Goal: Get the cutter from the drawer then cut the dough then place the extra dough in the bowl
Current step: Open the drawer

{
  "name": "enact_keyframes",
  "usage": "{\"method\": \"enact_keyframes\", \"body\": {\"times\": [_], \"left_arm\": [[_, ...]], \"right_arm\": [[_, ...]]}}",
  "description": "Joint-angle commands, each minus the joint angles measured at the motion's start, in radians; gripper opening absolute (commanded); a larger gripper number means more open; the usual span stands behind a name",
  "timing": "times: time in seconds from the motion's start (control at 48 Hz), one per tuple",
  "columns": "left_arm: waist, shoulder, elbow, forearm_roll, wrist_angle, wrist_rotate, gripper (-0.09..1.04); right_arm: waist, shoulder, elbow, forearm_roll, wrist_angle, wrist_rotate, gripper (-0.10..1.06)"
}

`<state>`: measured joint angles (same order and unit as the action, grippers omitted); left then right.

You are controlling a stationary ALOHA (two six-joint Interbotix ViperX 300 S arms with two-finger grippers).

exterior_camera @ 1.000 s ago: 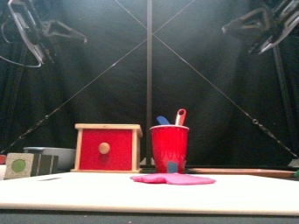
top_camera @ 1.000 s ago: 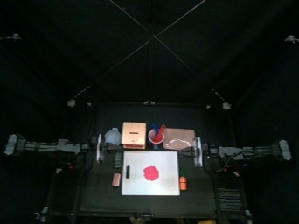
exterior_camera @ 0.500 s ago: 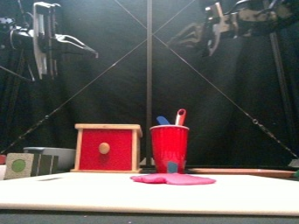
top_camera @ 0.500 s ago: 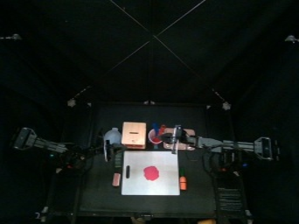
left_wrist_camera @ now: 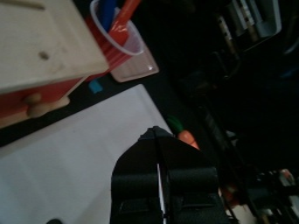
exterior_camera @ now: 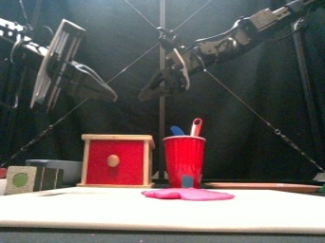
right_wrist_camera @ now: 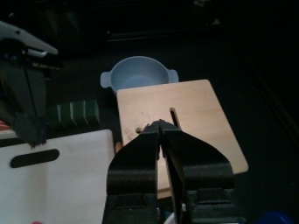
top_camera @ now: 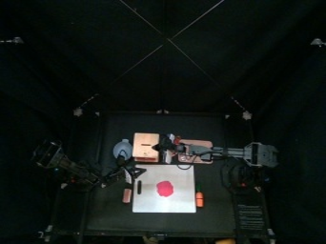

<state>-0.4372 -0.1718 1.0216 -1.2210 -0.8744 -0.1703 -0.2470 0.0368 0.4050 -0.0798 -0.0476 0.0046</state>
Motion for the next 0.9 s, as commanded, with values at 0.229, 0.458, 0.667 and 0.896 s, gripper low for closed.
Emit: {"method": "enact_keyframes", "body": {"times": [0.229,0.458,0.667,0.896], "left_arm": [[-0.014,0.163,-0.006,-0.002,-0.112,-0.276,0.00],[0.015,0.175,0.028,0.021,-0.127,-0.337,0.00],[0.049,0.149,0.031,0.021,-0.127,-0.339,0.01],[0.069,0.118,0.046,0.021,-0.086,-0.339,0.01]], "right_arm": [[-0.025,0.156,-0.337,0.005,0.374,-0.020,0.03],[-0.018,0.250,-0.410,0.031,0.434,-0.020,0.03],[-0.017,0.270,-0.411,0.051,0.443,-0.020,0.03],[-0.017,0.284,-0.400,0.067,0.448,-0.020,0.03]]}}
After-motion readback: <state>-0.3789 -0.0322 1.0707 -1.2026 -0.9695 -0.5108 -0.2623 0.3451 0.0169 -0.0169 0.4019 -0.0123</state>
